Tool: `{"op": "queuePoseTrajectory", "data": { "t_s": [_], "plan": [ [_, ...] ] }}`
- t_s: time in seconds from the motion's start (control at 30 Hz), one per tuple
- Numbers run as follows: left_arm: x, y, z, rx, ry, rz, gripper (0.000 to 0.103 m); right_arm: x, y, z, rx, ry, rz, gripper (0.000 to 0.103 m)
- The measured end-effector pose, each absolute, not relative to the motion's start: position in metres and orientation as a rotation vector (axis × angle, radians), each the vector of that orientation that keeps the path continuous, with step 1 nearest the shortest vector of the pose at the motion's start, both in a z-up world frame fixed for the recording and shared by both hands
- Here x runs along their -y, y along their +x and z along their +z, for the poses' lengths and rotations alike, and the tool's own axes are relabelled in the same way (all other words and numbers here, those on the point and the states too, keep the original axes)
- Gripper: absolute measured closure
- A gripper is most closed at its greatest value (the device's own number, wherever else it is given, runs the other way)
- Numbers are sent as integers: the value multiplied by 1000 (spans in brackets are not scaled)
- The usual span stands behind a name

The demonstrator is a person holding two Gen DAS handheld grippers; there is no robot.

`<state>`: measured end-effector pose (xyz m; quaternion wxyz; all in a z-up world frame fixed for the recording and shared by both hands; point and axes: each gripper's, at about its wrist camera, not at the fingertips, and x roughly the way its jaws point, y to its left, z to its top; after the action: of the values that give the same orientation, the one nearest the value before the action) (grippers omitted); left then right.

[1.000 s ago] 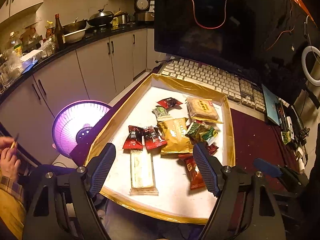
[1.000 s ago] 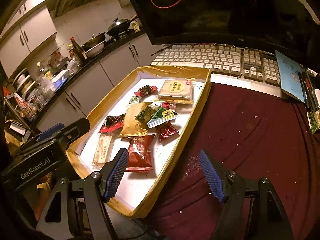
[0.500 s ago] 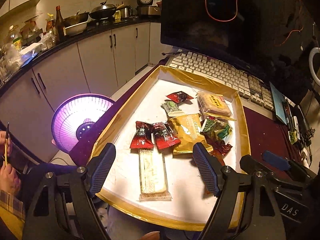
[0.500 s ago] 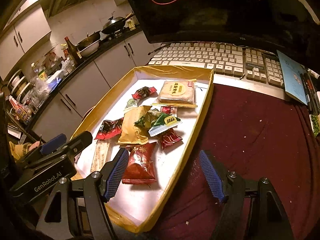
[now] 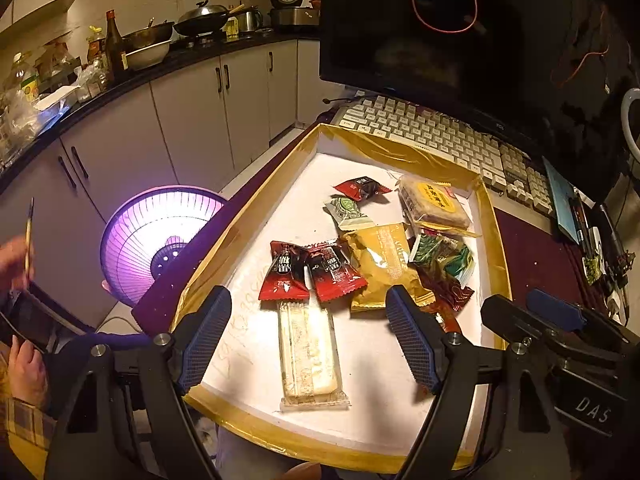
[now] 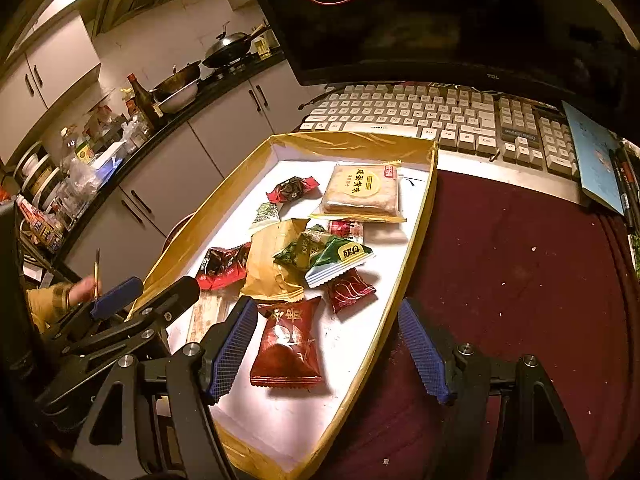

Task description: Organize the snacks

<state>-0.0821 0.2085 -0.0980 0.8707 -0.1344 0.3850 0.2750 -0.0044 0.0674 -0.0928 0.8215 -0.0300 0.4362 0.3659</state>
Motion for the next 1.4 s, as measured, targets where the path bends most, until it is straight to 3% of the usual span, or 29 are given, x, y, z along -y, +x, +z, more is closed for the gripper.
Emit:
{"op": "queuePoseTrajectory", "data": {
  "t_s": [1.4],
  "plan": [
    [-185, -99, -91, -807, -248, 557, 23, -42, -23, -82, -911, -62, 759, 28]
  ]
}}
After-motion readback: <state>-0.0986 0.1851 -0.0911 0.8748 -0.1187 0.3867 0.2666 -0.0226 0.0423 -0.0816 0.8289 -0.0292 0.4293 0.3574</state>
